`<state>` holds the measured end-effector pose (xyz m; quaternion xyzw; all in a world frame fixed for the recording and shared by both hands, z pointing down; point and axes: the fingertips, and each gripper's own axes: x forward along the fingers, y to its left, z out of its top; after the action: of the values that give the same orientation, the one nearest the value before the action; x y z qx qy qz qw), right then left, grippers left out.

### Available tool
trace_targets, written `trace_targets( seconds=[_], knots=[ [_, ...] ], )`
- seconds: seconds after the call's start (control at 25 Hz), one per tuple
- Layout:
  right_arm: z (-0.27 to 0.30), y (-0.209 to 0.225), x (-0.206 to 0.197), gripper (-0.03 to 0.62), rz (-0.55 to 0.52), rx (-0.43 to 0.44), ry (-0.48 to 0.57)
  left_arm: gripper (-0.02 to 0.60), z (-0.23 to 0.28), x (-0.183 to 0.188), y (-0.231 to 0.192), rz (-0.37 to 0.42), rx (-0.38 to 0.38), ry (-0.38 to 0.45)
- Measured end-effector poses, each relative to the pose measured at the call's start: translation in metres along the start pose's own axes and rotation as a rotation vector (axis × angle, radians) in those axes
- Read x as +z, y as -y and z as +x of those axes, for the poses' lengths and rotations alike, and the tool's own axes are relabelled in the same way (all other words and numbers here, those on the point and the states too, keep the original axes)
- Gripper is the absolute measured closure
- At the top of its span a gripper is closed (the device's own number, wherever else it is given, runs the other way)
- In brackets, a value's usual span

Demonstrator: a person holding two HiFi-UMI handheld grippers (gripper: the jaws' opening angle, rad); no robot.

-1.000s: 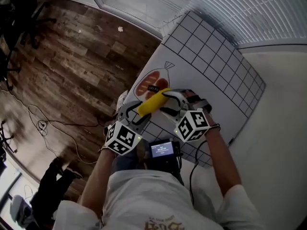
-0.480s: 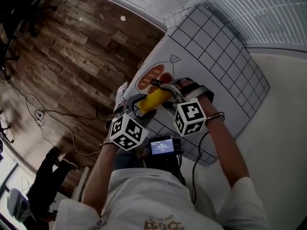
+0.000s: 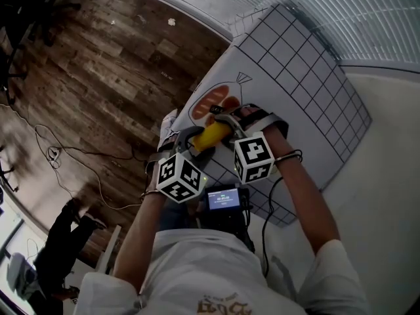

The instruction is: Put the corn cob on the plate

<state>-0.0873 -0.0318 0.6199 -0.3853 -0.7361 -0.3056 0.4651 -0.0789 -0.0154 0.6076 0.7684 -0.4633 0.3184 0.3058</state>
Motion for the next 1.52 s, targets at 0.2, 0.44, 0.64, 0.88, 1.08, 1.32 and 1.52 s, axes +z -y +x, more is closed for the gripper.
trace_targets(
  seconds=[0.2,0.44,0.64,0.88,1.08,1.32,1.52],
  knots=[
    [-0.002,-0.004,0.002,0.326,0.007,0.002,-0.003,0.334,-0.004,0.001,0.003,0.018,-0.016,-0.010],
    [-0.011,-0.002,0.003,0.329,0.019,-0.008,-0.014,0.334,-0.010,0.008,0.003,0.032,-0.021,0.001],
    [-0.027,0.002,0.008,0.329,0.036,-0.039,-0.025,0.334,-0.023,0.020,0.004,0.068,-0.021,0.006],
    [-0.049,0.008,0.018,0.329,0.048,-0.090,-0.034,0.334,-0.042,0.034,0.005,0.114,-0.011,0.021],
    [-0.060,0.009,0.021,0.329,0.084,-0.133,-0.040,0.334,-0.052,0.043,0.008,0.177,-0.003,0.013],
    [-0.072,-0.007,0.014,0.329,0.186,-0.198,-0.055,0.334,-0.049,0.050,0.024,0.284,-0.067,-0.024],
    [-0.086,-0.031,-0.003,0.329,0.319,-0.255,-0.075,0.334,-0.039,0.062,0.048,0.399,-0.150,-0.047]
  ],
)
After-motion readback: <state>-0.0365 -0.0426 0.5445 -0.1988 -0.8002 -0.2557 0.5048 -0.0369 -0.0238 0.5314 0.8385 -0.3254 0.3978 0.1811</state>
